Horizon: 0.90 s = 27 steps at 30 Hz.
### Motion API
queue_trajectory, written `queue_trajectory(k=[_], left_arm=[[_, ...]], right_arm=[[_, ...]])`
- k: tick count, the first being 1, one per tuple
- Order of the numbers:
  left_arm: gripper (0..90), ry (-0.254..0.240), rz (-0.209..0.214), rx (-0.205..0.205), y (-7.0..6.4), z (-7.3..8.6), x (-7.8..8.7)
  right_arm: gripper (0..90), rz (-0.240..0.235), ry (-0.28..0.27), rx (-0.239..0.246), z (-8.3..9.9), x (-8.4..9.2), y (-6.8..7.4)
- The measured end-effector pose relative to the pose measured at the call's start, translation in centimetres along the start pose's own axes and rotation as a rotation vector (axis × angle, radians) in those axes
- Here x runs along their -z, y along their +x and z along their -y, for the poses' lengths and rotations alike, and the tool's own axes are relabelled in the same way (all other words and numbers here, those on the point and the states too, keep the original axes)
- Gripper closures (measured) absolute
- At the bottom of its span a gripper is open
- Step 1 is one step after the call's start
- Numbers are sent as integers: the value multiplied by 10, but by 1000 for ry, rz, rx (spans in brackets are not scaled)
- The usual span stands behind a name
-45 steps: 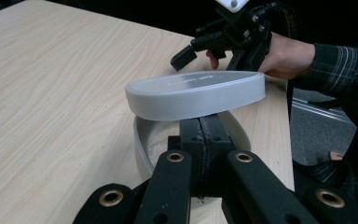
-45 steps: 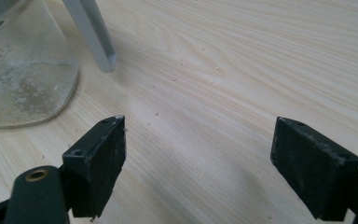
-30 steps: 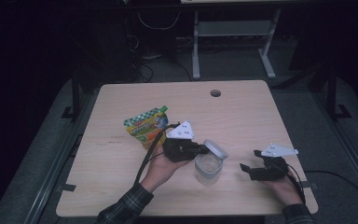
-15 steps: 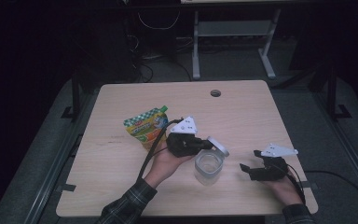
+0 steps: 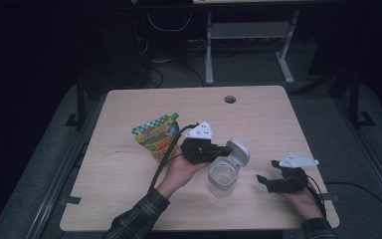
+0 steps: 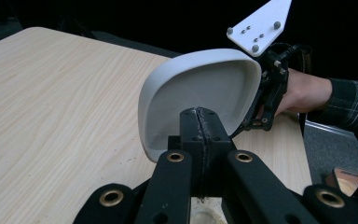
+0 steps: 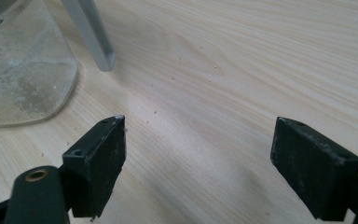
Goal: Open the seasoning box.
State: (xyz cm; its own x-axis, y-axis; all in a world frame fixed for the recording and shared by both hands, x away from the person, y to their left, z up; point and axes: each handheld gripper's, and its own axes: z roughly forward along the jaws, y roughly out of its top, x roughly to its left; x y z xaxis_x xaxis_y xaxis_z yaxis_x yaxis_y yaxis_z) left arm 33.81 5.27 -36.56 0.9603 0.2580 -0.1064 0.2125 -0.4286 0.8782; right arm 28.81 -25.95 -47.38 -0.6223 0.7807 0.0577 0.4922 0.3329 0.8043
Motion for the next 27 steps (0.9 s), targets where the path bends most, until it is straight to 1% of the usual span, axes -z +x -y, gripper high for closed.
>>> queue_trajectory(k=[3, 4, 9, 14, 15, 20, 27], left_arm=[[899, 1, 0, -2, 0, 0, 2], [899, -3, 1, 4, -1, -1, 3], [899, 8, 0, 7, 0, 0, 7], [898, 10, 0, 15, 1, 1, 15], [898, 13, 1, 23, 1, 1, 16], [894, 22, -6, 36, 2, 4, 22], [878, 32, -10, 42, 4, 8, 29]], right_arm=[[177, 0, 2, -3, 0, 1, 0], [177, 1, 3, -4, 0, 1, 0], [177, 0, 4, -6, 0, 1, 0], [177, 0, 5, -7, 1, 1, -1], [177, 0, 5, -7, 1, 1, -1], [177, -1, 6, -5, 1, 1, -1], [176, -2, 5, -6, 0, 1, -1]])
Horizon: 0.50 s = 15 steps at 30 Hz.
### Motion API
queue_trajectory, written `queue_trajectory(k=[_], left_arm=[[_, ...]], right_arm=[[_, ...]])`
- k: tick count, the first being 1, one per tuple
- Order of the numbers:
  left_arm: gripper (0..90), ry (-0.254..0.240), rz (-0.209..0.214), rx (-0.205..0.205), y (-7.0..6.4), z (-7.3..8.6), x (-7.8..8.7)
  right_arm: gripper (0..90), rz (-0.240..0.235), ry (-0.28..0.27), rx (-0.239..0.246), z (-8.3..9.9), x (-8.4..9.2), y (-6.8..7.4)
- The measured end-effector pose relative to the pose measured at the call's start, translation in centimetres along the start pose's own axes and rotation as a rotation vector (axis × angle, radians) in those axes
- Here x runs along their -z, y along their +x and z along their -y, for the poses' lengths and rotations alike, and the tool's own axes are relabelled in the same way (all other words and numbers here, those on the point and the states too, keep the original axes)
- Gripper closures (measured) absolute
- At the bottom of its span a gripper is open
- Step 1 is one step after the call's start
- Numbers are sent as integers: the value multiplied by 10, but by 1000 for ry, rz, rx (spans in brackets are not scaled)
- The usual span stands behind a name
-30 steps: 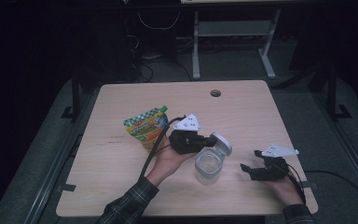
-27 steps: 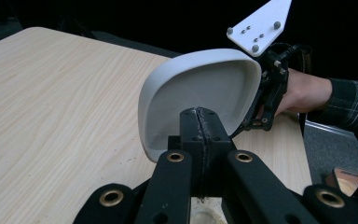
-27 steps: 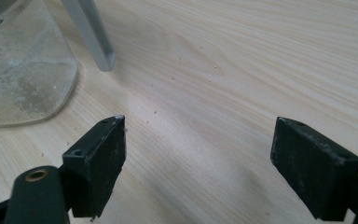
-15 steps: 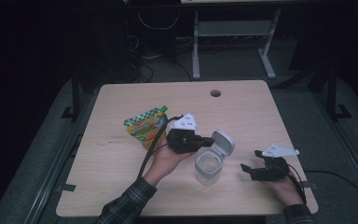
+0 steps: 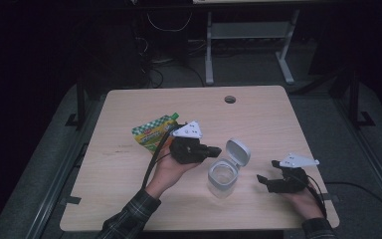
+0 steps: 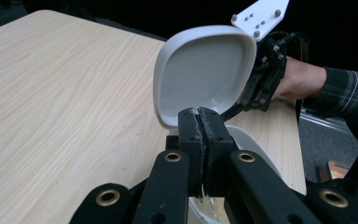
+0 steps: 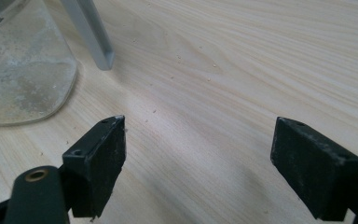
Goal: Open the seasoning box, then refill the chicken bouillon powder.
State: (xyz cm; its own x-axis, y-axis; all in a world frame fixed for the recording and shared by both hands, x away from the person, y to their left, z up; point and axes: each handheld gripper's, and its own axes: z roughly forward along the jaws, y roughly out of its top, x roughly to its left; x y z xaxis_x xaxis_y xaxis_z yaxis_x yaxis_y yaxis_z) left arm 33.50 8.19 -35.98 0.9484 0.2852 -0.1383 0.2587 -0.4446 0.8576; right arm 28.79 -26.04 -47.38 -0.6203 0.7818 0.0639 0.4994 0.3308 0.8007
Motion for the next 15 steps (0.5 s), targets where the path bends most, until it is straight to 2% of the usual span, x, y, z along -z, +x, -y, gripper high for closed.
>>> queue_trajectory(k=[7, 15], left_arm=[[838, 15, -12, 26, 1, 9, 10], [789, 29, -33, 48, 1, 21, 30]], right_arm=[[176, -4, -4, 2, -1, -1, 0], [176, -5, -6, 5, -2, -2, 0]])
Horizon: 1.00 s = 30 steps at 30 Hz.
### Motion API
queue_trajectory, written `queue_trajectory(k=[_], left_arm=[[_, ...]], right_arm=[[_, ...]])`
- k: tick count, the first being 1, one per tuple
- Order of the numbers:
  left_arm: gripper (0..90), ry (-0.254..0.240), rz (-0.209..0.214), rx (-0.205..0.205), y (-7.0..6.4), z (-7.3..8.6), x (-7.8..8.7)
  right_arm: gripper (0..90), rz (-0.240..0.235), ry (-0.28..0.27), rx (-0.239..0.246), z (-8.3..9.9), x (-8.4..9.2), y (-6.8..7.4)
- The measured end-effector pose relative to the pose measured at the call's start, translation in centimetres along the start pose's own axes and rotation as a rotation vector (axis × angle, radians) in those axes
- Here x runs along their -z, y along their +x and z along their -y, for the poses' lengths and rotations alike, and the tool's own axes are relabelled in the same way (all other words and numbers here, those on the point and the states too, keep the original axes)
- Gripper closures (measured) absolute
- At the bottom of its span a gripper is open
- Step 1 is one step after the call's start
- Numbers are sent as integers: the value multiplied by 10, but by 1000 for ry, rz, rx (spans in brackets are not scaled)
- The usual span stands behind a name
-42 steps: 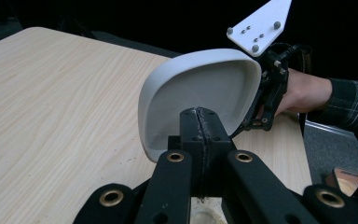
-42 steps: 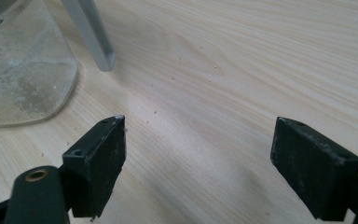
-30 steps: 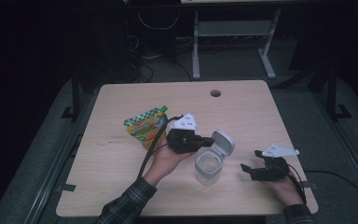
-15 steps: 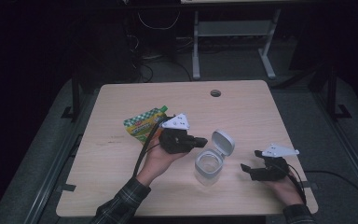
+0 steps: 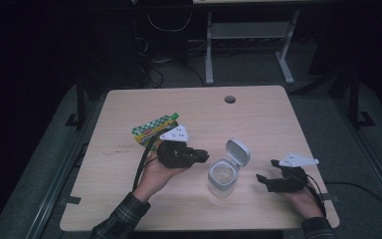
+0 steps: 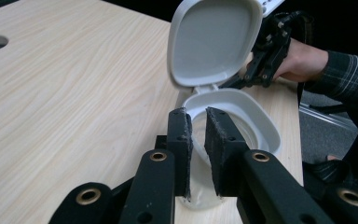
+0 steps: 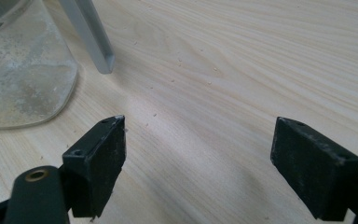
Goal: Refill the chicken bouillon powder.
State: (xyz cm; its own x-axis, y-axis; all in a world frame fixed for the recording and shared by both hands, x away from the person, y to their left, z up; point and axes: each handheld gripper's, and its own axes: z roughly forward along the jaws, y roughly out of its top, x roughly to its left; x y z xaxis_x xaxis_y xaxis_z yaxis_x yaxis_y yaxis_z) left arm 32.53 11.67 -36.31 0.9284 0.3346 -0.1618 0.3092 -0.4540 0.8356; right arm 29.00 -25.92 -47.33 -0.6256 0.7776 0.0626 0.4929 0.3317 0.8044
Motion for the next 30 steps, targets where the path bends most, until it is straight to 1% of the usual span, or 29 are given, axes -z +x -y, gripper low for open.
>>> queue_trajectory(k=[3, 8, 9, 16, 22, 23, 30], left_arm=[[784, 5, -10, 8, 1, 4, 8], [774, 5, -14, 29, 2, 11, 19], [767, 6, -16, 25, 3, 12, 21], [760, -2, -24, 38, 3, 20, 36], [758, 12, -26, 35, 1, 25, 46], [757, 11, -26, 43, 1, 26, 47], [757, 26, -32, 55, 1, 35, 60]], right_arm=[[176, -2, 3, 2, 0, 0, 1], [176, -1, 2, 0, 0, 0, 1], [176, -1, 2, 0, 0, 0, 1], [176, 0, 1, 2, 1, 0, 1], [176, -1, -1, 1, 1, 0, 1], [175, -1, -1, -1, 1, 0, 1], [175, 0, -2, 1, 2, 1, 0]])
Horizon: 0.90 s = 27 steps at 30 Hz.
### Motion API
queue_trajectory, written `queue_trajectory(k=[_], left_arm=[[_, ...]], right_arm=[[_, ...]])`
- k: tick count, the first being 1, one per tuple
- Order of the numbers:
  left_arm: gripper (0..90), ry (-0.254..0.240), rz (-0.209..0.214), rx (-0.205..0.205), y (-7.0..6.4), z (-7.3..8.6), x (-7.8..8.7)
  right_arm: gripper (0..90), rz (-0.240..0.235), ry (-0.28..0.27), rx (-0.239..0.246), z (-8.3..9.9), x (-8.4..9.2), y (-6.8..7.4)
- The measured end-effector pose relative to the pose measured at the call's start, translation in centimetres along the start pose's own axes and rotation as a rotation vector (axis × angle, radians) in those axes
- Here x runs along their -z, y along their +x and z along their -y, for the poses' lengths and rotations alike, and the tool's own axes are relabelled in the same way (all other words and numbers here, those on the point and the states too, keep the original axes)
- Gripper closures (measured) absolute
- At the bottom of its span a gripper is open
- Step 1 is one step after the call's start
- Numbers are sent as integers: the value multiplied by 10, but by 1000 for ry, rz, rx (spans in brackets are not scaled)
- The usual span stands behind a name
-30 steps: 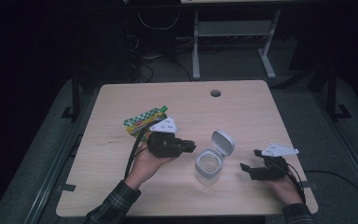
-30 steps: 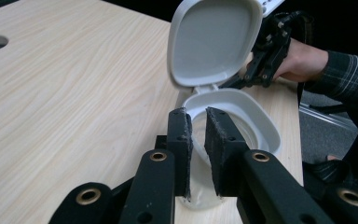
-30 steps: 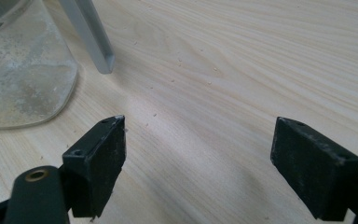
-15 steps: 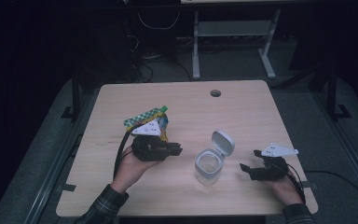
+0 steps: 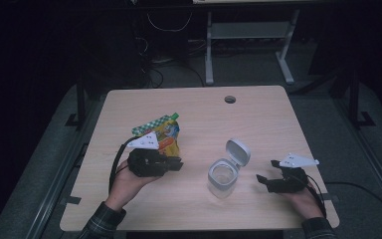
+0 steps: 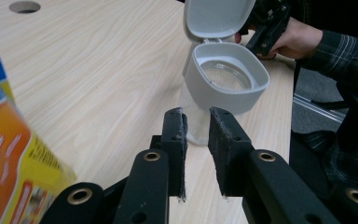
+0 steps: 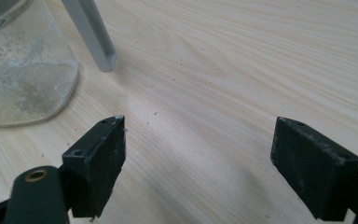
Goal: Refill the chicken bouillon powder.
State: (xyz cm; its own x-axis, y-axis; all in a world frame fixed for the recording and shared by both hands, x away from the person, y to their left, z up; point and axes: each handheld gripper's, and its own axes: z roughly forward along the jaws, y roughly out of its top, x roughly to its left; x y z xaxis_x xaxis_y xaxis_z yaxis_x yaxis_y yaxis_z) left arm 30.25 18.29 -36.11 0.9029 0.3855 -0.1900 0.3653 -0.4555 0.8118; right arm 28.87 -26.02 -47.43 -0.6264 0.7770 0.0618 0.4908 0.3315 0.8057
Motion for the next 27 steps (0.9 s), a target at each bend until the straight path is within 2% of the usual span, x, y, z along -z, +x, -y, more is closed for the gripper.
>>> queue_trajectory(k=[7, 12, 27], left_arm=[[755, 10, -27, 16, 3, 11, 17], [752, 3, -49, 45, 9, 20, 30], [695, 7, -116, 93, 37, 36, 62]], right_arm=[[175, 0, -1, 1, 0, 0, 0], [175, 1, -1, 2, 0, 0, 0], [175, -1, 2, 4, 0, -2, 1]])
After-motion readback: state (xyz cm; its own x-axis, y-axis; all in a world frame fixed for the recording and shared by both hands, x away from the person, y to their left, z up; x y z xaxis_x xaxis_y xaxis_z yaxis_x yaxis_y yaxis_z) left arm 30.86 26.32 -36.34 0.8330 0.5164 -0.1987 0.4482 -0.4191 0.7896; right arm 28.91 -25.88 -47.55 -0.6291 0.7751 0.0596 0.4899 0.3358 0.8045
